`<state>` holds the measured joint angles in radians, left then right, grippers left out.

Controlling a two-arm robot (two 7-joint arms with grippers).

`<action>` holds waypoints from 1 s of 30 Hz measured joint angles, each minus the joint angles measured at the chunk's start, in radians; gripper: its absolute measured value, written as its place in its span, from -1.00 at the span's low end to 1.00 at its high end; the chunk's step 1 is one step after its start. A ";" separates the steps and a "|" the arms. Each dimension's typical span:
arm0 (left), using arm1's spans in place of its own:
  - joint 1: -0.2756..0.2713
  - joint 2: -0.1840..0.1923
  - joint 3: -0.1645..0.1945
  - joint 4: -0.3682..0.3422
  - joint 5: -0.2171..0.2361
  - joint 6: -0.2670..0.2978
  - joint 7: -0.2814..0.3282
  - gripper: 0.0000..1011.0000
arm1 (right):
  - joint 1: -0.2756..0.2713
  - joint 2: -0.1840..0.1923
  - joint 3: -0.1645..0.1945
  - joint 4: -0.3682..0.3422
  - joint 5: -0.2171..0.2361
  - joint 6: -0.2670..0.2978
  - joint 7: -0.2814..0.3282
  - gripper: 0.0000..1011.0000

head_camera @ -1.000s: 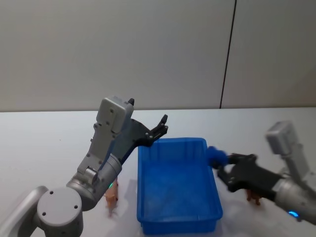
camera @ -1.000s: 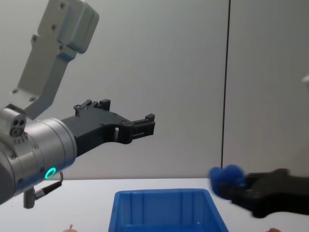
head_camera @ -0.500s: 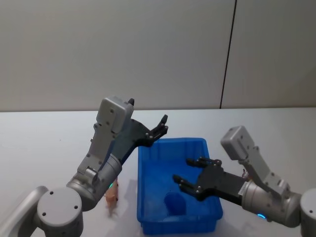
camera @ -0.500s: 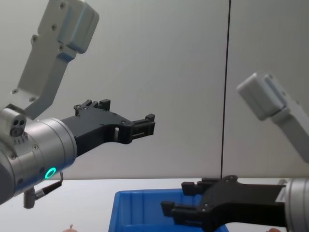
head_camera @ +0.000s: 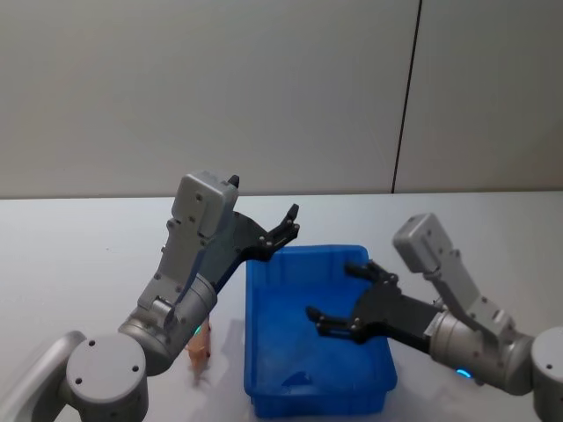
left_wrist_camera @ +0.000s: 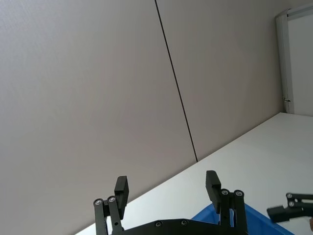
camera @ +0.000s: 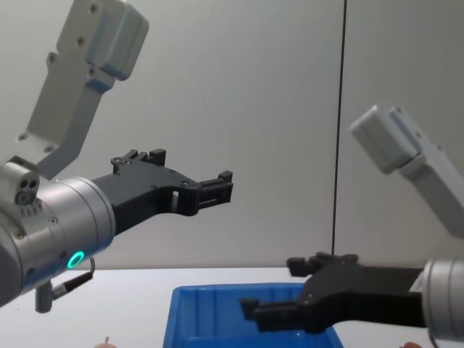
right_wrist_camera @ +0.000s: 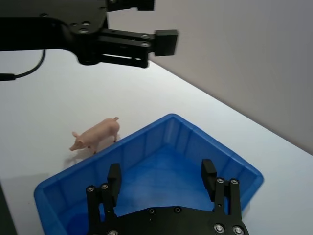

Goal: Pick up the two dolls from the table and place them into the box.

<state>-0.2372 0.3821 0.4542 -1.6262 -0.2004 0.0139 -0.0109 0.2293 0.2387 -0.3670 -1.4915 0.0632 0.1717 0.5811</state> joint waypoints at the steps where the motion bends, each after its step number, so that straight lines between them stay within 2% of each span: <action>1: 0.000 0.000 0.000 0.000 0.000 0.000 0.000 0.98 | -0.001 0.002 0.002 -0.002 0.002 0.000 -0.003 0.97; 9: 0.000 0.000 0.000 0.000 0.000 0.000 0.000 0.98 | -0.035 0.041 0.030 -0.030 0.045 0.005 -0.057 0.98; 23: 0.000 0.000 0.000 0.000 0.000 0.000 0.000 0.98 | -0.130 0.139 0.092 -0.082 0.140 0.028 -0.154 0.98; 30: 0.000 0.000 0.000 0.000 0.000 0.000 0.000 0.98 | -0.156 0.169 0.111 -0.083 0.161 0.047 -0.178 0.98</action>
<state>-0.2371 0.3821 0.4542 -1.6262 -0.2004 0.0139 -0.0109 0.0732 0.4080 -0.2556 -1.5750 0.2240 0.2183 0.4035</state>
